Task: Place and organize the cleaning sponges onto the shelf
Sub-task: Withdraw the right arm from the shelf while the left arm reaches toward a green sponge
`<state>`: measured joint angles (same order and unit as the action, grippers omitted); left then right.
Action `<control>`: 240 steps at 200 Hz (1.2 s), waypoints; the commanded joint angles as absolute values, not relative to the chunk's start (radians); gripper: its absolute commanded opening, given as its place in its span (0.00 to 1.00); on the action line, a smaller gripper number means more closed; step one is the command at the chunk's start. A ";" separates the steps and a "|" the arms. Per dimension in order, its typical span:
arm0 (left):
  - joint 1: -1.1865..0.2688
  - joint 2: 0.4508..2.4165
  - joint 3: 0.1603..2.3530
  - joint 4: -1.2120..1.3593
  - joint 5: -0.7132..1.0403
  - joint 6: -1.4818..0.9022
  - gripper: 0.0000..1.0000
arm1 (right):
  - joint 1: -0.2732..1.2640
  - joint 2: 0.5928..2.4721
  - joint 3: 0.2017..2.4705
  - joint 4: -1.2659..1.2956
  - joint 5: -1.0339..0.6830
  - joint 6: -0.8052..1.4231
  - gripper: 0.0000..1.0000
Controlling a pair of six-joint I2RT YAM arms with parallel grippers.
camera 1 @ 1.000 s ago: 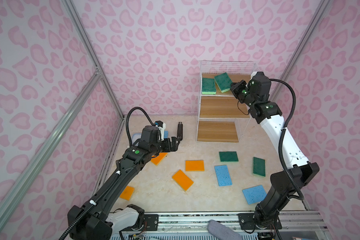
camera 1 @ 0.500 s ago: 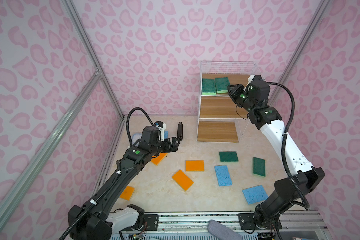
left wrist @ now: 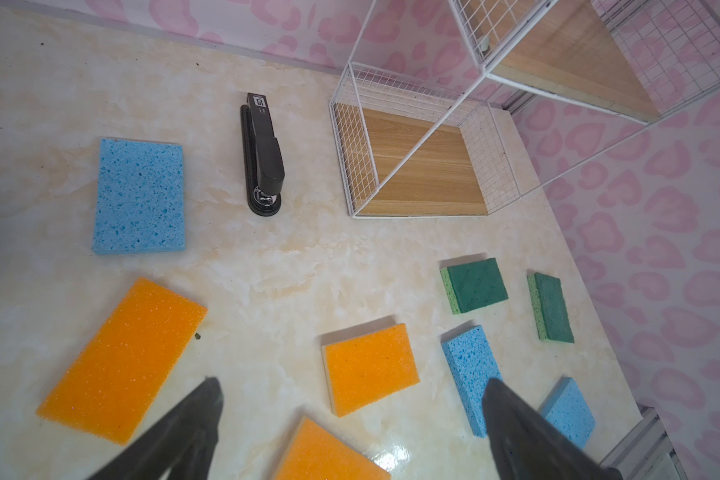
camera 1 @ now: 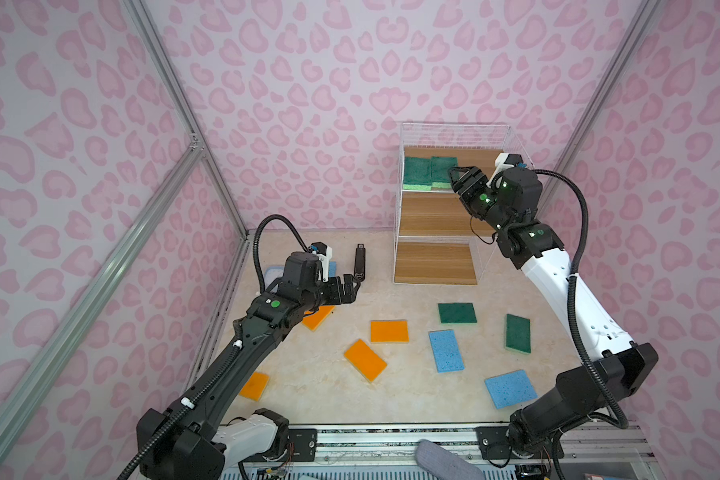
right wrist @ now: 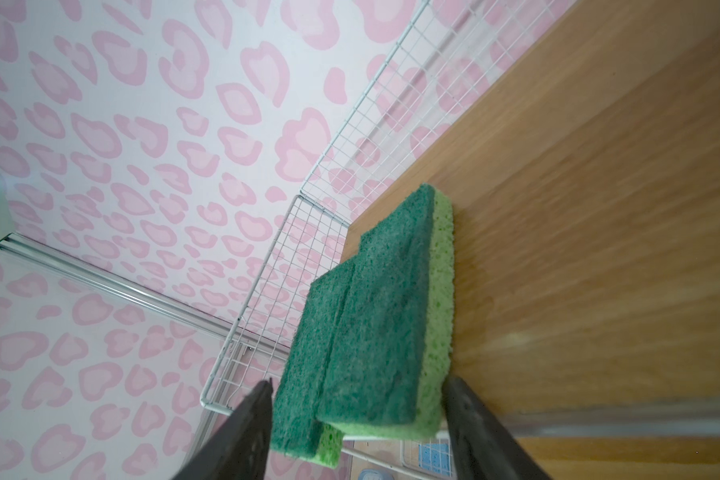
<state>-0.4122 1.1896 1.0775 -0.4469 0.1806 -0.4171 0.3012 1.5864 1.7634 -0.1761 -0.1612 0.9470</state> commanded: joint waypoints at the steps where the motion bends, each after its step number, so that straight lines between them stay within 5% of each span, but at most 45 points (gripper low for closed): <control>1: -0.411 1.199 1.086 -0.431 0.203 -0.410 0.99 | 0.303 1.574 1.766 -0.195 -0.164 0.905 0.74; 80: -0.474 1.236 1.116 -0.448 0.186 -0.402 0.98 | 0.249 1.480 1.743 -0.322 -0.173 0.816 0.79; 135: -0.615 1.362 1.155 -0.404 0.138 -0.440 0.92 | 0.156 1.257 1.436 -0.227 -0.308 0.810 0.70; 240: -0.825 1.730 1.279 -0.166 0.077 -0.647 0.74 | -0.037 0.946 0.858 -0.248 -0.521 0.743 0.72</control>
